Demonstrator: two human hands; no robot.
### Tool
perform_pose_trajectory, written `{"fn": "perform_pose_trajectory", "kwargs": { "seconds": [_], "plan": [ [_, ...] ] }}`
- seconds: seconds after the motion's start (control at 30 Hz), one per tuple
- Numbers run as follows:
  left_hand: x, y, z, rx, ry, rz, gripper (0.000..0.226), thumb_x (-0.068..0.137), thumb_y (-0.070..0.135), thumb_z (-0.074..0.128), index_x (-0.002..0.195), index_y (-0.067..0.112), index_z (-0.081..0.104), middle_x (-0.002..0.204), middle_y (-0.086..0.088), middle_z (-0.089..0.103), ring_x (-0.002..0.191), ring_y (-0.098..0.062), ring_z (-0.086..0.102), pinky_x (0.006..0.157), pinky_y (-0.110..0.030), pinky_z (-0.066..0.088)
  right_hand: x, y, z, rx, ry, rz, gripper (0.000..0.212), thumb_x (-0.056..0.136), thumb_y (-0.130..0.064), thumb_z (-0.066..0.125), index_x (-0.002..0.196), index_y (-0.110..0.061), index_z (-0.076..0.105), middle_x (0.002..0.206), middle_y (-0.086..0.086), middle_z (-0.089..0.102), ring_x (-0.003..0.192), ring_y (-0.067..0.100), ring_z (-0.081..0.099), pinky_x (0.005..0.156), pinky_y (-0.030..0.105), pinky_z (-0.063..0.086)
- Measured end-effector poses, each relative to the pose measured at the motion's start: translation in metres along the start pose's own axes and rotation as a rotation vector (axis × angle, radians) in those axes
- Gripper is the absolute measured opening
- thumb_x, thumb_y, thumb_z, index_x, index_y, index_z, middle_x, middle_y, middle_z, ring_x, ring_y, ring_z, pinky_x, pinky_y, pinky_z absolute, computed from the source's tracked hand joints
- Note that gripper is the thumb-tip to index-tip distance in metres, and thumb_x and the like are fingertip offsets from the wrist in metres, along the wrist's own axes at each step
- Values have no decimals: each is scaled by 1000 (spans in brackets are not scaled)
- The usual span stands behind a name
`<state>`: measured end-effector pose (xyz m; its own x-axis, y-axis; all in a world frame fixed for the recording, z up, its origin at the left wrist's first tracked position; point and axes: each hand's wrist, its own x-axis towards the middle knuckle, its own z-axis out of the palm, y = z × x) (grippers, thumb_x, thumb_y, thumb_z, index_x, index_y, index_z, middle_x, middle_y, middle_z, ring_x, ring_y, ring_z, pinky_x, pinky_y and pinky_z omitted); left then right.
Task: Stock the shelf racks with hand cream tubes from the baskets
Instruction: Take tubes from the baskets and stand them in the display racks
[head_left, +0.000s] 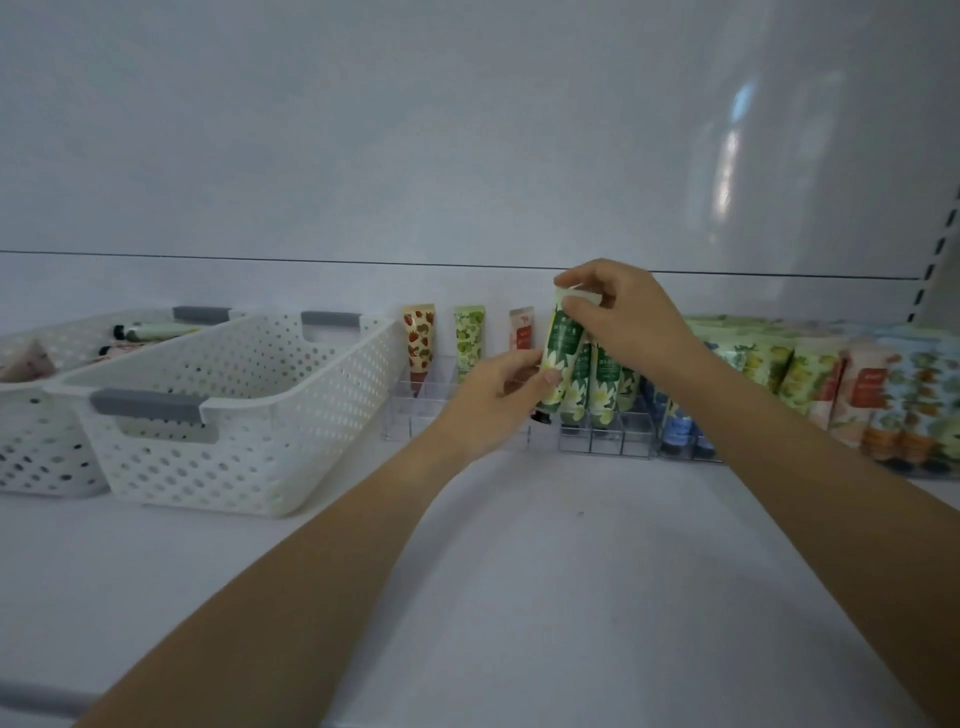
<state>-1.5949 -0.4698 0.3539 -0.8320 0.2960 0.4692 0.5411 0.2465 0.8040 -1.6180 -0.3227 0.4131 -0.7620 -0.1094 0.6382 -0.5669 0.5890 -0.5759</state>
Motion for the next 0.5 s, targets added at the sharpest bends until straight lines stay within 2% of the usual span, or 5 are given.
{"fn": "perform_pose_trajectory", "kwargs": {
  "seconds": [0.1,0.2,0.27,0.37,0.5],
  "plan": [
    [-1,-9,-3,319,17,7,36,96,23,45,128,9,53,122,-2,60,102,-2,56,83,-5,36,6,1,-18,-70,57,-32,25,92,-13,52,114,-21,60,105,-7,54,71,-5,46,53,-2,35],
    [-5,-20,-2,665,-27,-26,40,97,26,44,134,11,47,137,-7,48,127,-19,40,96,-16,26,12,6,-40,-244,25,-45,27,92,-12,50,115,-21,61,109,-4,56,84,7,51,58,3,33],
    [-8,-24,2,775,-84,-89,43,96,27,45,137,12,43,143,-6,41,133,-23,30,108,-29,23,12,12,-51,-303,-24,-28,25,92,-13,50,111,-22,63,106,-3,55,77,11,51,53,8,34],
    [-10,-25,7,865,-104,-122,47,95,30,45,139,14,38,146,-4,35,136,-23,26,113,-38,23,9,24,-59,-298,-85,7,19,92,-14,51,103,-24,63,98,-4,54,57,6,48,44,9,37],
    [-10,-24,10,910,-108,-132,51,95,30,46,141,14,33,147,-3,32,137,-23,23,114,-40,21,9,36,-58,-268,-113,45,16,92,-14,52,100,-20,63,98,-5,56,64,-3,46,59,18,38]
  ]
}}
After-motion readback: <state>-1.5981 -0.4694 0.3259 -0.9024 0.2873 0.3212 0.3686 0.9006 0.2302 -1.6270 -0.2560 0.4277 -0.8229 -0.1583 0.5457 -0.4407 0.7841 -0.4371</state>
